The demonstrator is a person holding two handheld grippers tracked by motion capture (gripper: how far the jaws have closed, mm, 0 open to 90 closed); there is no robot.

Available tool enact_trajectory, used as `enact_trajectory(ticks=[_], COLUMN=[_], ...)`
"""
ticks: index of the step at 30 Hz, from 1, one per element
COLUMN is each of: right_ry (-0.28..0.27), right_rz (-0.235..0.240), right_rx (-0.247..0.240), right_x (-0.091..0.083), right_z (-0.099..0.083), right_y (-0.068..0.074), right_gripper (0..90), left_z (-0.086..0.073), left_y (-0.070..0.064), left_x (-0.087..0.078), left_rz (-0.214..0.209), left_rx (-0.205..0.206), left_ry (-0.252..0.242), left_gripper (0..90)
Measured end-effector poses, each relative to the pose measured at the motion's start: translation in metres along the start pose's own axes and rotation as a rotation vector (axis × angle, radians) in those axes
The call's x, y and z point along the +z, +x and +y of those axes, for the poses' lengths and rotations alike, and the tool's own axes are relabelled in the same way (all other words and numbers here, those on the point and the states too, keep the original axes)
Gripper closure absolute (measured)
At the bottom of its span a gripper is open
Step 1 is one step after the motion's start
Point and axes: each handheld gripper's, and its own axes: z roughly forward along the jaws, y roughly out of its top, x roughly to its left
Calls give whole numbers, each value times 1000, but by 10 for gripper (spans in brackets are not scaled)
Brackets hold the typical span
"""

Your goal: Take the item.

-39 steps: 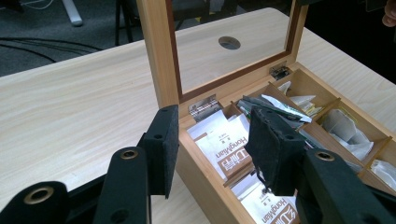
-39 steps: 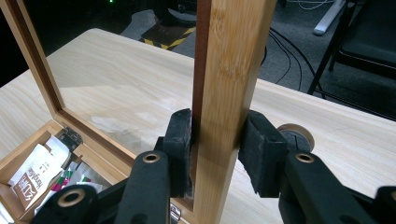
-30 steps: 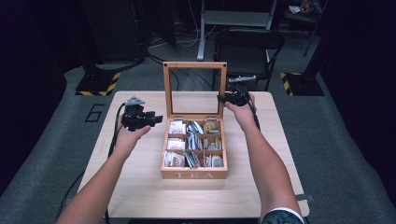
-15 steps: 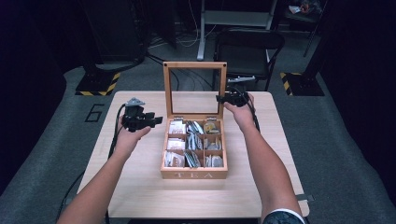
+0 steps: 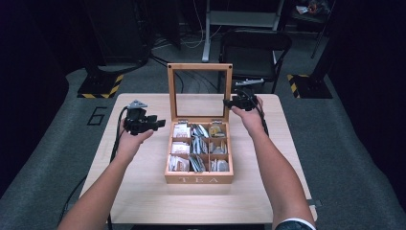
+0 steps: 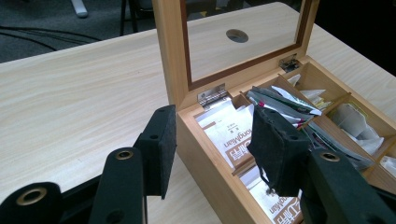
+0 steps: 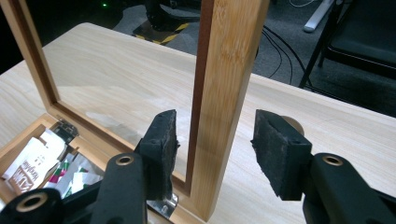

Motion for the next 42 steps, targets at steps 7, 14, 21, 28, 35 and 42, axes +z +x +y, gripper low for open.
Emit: enact_trajectory(ticks=[7, 14, 21, 28, 35, 42], right_ry=[-15, -33, -31, -27, -29, -23], right_rz=[6, 28, 42, 49, 34, 35], right_rx=[-14, -42, -50, -67, -93, -141], right_x=[-13, -38, -53, -64, -74, -82], right_z=[-2, -3, -12, -23, -39, -55], right_y=[3, 12, 19, 24, 28, 38], right_gripper=[481, 466, 455, 448, 442, 434], left_z=[0, -1, 0, -1, -2, -4], left_y=[1, 3, 4, 4, 7, 6], left_x=[0, -1, -4, -6, -12, -18], left_rz=[5, 10, 15, 12, 17, 18], left_rx=[3, -8, -17, -23, -35, -40], left_ry=[-1, -2, -7, 1, -8, 2], left_gripper=[505, 501, 496, 495, 493, 484])
